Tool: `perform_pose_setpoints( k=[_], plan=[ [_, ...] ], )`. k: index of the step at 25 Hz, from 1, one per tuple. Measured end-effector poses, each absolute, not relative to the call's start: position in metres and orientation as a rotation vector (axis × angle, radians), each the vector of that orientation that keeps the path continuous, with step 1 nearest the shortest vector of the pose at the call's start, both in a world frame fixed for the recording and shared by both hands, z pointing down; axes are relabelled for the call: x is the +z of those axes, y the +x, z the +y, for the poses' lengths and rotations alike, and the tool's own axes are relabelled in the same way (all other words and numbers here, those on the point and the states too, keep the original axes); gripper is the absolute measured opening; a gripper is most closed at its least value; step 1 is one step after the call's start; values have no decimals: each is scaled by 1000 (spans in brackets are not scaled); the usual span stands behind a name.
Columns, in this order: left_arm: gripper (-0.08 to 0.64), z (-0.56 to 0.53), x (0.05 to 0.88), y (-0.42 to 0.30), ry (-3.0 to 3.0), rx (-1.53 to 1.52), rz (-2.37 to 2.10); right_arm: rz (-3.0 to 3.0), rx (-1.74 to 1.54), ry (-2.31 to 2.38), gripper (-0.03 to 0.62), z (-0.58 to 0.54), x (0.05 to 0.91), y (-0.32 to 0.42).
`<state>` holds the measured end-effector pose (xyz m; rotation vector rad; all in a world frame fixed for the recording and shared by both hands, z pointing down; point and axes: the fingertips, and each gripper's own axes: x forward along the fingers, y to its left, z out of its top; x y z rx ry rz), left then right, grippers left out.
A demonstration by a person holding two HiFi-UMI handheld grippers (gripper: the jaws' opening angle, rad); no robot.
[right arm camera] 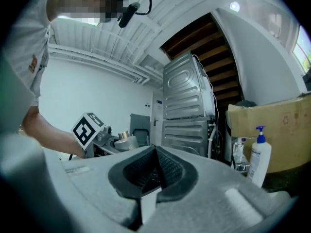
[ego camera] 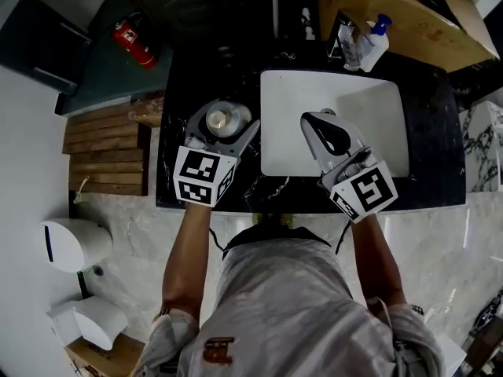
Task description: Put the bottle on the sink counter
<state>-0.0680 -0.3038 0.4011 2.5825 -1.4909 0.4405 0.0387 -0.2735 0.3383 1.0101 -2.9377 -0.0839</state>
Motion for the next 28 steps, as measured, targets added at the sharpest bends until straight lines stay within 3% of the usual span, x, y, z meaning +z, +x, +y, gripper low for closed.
perform_pose_setpoints(
  k=[13,28],
  plan=[
    [330,-344,476,-69,2429,704,-1375,-2847,-96,1051,0,-296,359,34],
    [330,-353,508,-69,2351,811,-1316,-2835,-61,1092,0,-303,364,41]
  ],
)
